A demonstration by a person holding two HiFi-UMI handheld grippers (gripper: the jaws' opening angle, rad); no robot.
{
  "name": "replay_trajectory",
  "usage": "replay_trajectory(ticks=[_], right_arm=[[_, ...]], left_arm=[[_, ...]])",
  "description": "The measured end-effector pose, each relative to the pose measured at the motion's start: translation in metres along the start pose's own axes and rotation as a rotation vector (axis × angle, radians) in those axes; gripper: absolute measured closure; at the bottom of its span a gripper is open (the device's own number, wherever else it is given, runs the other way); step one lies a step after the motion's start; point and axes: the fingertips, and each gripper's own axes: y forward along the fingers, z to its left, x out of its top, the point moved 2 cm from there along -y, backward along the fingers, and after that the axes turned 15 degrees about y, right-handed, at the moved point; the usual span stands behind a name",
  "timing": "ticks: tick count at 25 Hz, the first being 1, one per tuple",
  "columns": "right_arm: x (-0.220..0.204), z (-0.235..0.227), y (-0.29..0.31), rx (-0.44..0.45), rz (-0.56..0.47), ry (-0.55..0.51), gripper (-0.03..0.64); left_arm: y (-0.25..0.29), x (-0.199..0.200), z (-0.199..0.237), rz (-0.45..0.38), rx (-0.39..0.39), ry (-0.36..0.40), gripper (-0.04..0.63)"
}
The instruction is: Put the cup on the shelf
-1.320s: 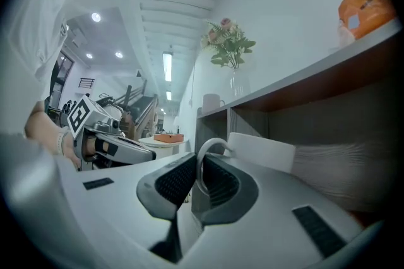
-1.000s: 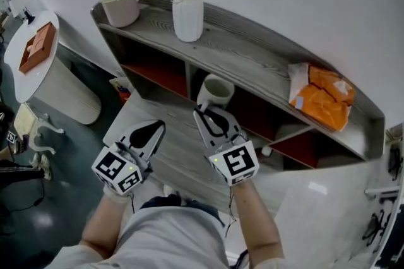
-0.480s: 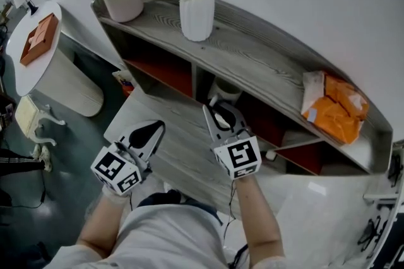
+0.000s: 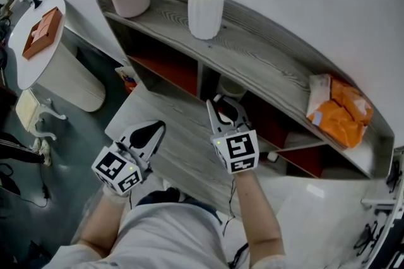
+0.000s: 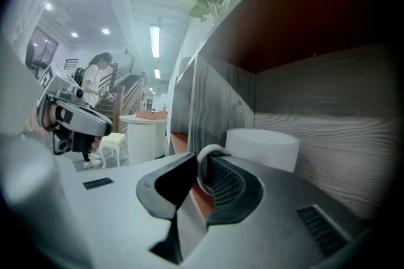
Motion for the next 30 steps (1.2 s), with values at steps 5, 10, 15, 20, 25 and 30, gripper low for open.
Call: replay_trajectory(ticks=[5,10,15,20,25,30], right_arm=[[0.000,-0.001,0.003,-0.015,0.015,0.010,0.575],[-0.001,0.000,0.004,-0.021,0.017,0.024,0.522],[-0.001,-0.003,-0.002,-0.026,0.004,0.049,0.503],[0.000,-0.004,-0.016,-0.038,-0.015,0.066,0.503],[0.006,0.003,-0.037,-0.043,-0.064,0.094,0.520],[0.007,0.016,-0.065,-0.043,-0.103,0.120,0.555]], left_arm=[[-0.005,-0.003,0.000,0.004,0.012,-0.005,0.578],[-0.008,-0.005,-0.001,0.007,0.018,-0.005,0.578],[-0.011,-0.005,-0.002,0.005,0.022,-0.004,0.578],[-0.013,-0.003,-0.004,-0.002,0.019,-0.007,0.578],[-0.010,-0.001,-0.009,-0.016,-0.011,-0.017,0.578],[-0.001,0.005,-0.021,-0.030,-0.061,-0.014,0.578]])
